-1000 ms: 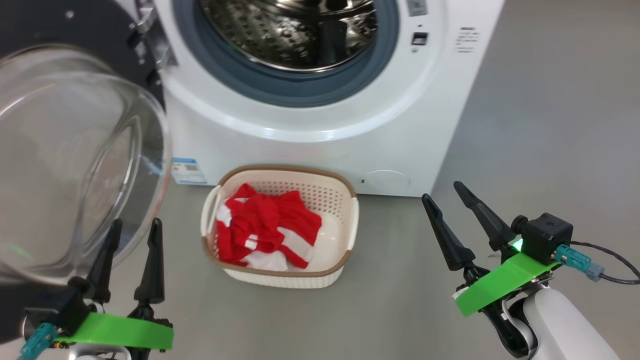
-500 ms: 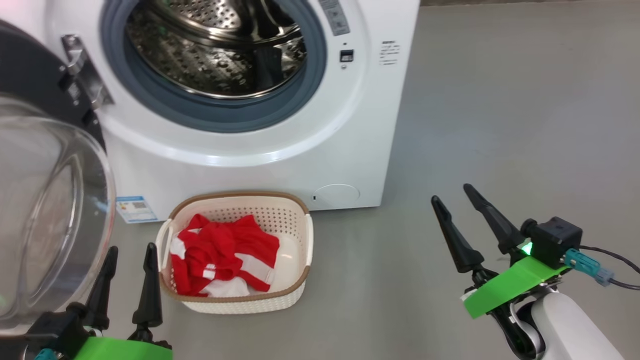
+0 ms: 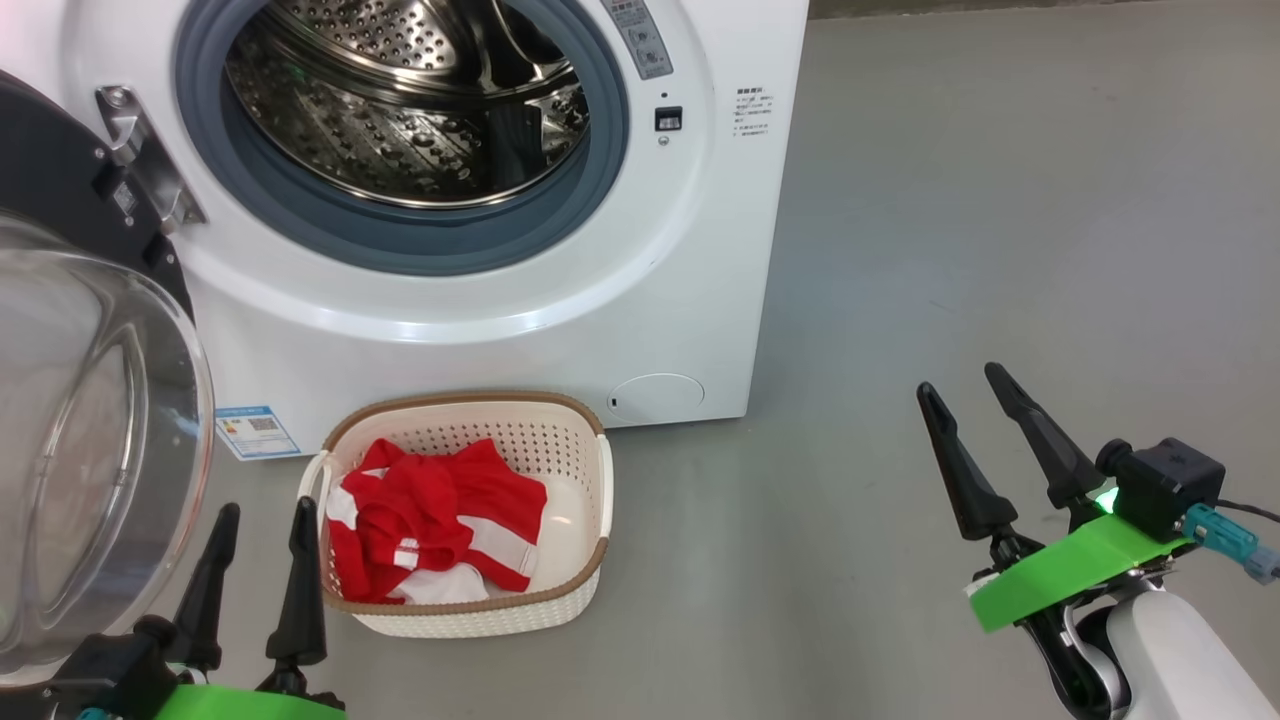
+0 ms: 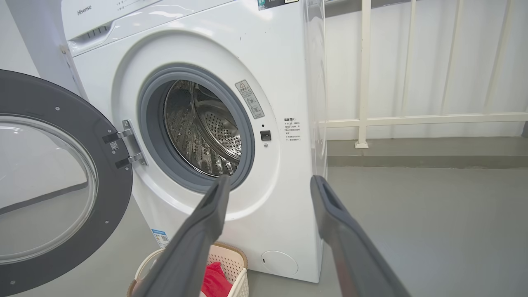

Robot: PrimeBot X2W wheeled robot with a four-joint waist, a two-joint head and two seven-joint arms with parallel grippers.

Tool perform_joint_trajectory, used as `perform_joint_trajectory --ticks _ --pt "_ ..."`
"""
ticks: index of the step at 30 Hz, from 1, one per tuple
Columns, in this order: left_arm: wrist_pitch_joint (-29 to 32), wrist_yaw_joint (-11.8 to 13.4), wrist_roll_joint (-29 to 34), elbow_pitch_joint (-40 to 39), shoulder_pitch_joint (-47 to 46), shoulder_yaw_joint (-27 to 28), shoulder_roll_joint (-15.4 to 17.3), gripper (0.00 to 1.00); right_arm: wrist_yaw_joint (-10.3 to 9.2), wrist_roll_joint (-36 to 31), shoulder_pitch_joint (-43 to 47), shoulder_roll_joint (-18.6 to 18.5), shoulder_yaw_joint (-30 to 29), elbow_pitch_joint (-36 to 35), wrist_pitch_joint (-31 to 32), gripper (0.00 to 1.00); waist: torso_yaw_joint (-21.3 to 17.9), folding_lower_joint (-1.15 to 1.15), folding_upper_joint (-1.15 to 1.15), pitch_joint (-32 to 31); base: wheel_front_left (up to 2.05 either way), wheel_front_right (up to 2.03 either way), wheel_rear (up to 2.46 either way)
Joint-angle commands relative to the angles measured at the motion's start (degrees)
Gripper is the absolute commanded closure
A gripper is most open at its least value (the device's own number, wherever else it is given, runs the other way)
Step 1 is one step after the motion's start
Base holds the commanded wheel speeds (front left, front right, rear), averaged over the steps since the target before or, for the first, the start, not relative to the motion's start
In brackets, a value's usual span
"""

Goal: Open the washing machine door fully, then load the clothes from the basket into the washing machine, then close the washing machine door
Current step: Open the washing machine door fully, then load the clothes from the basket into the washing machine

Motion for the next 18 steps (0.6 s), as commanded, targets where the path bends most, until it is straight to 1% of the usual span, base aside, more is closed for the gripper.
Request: perform_joint_trajectory --ticks 1,18 --pt "-0.3 -0.4 0.5 -1.3 -1.0 2.1 1.0 0.00 0.09 -0.8 1.0 -0.6 0.5 -1.8 -0.7 0.00 0.3 0.00 0.00 -0.2 0.00 0.00 0.00" --pt "-0.3 -0.8 1.6 -1.1 -1.3 2.4 1.0 0.00 0.09 -1.4 1.3 -0.7 1.1 -1.0 -0.7 0.00 0.8 0.00 0.00 -0.1 0.00 0.00 0.00"
